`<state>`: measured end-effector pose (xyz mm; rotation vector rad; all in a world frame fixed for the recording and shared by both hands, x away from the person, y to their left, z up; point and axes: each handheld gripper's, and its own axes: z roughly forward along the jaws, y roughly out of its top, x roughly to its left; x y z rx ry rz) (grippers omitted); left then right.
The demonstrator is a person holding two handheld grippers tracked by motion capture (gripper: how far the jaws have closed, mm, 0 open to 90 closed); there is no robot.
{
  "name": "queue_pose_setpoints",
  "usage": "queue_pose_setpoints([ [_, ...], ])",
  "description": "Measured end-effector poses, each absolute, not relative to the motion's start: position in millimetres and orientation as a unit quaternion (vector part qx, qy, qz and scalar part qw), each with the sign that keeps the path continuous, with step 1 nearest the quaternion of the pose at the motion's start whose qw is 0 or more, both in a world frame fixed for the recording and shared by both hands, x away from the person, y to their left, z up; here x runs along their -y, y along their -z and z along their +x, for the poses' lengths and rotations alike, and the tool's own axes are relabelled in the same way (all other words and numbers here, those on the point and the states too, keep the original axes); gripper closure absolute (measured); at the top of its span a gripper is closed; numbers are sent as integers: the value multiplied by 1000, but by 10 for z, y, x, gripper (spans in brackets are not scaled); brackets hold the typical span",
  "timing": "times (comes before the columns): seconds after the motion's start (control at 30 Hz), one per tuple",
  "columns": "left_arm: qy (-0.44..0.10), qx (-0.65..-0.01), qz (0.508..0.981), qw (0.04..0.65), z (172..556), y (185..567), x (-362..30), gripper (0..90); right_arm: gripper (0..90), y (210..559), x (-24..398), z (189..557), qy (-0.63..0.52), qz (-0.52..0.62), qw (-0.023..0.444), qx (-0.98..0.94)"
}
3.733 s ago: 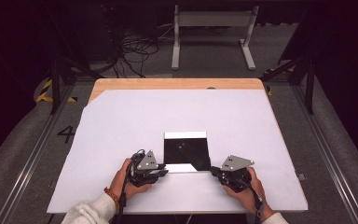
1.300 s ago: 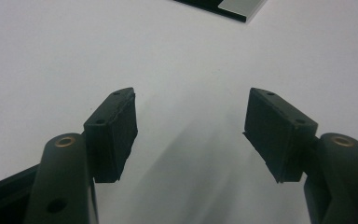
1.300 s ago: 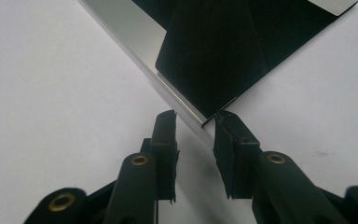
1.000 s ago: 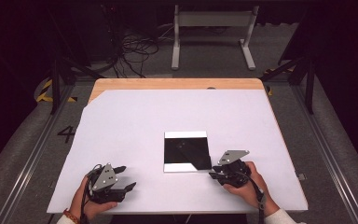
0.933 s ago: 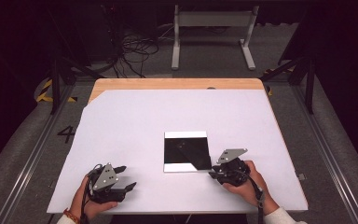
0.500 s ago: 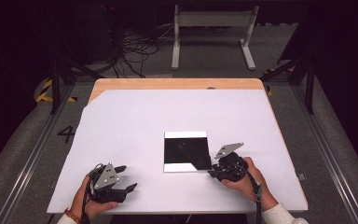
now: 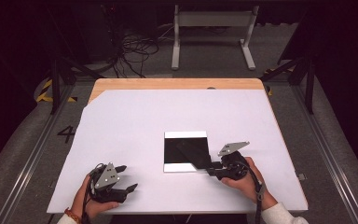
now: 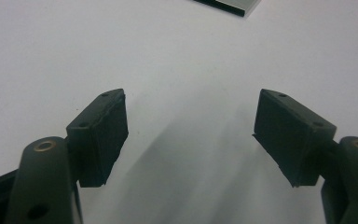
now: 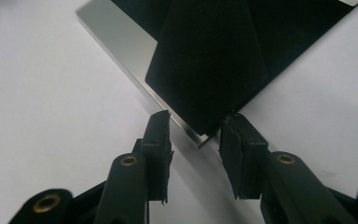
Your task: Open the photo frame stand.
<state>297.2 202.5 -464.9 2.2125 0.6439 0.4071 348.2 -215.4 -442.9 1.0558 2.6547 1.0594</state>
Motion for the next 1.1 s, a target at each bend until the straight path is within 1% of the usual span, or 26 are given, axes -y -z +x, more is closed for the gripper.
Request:
queue_pose_setpoints([
  [0.2, -160, -255, 871, 388, 2984, 4657, -2014, 254, 587, 4418, 2188, 3530, -387, 362, 22, -848],
  [0.33, -160, -255, 872, 386, 2985, 4659, -2004, 250, 526, 4423, 2194, 3579, -402, 372, 9, -836],
  [0.37, -160, -254, 872, 386, 2987, 4659, -2003, 249, 506, 4422, 2198, 3606, -409, 382, 2, -829],
  [0.5, -159, -254, 874, 383, 2990, 4663, -2000, 244, 476, 4449, 2232, 3709, -445, 400, -44, -800],
  [0.63, -160, -253, 875, 380, 2994, 4667, -1986, 239, 430, 4478, 2206, 3777, -464, 411, -65, -782],
  [0.77, -161, -253, 876, 378, 2992, 4669, -1972, 235, 431, 4478, 2183, 3829, -477, 424, -77, -766],
  [0.83, -159, -253, 876, 378, 2992, 4671, -1970, 233, 406, 4473, 2167, 3856, -476, 429, -74, -764],
  [0.93, -159, -253, 876, 378, 2995, 4669, -1970, 231, 428, 4479, 2139, 3886, -479, 438, -68, -757],
  [1.07, -160, -250, 877, 377, 3005, 4670, -1957, 229, 455, 4505, 2100, 3920, -477, 441, -71, -757],
  [1.1, -160, -250, 877, 377, 3005, 4670, -1957, 229, 474, 4514, 2097, 3920, -476, 442, -72, -757],
])
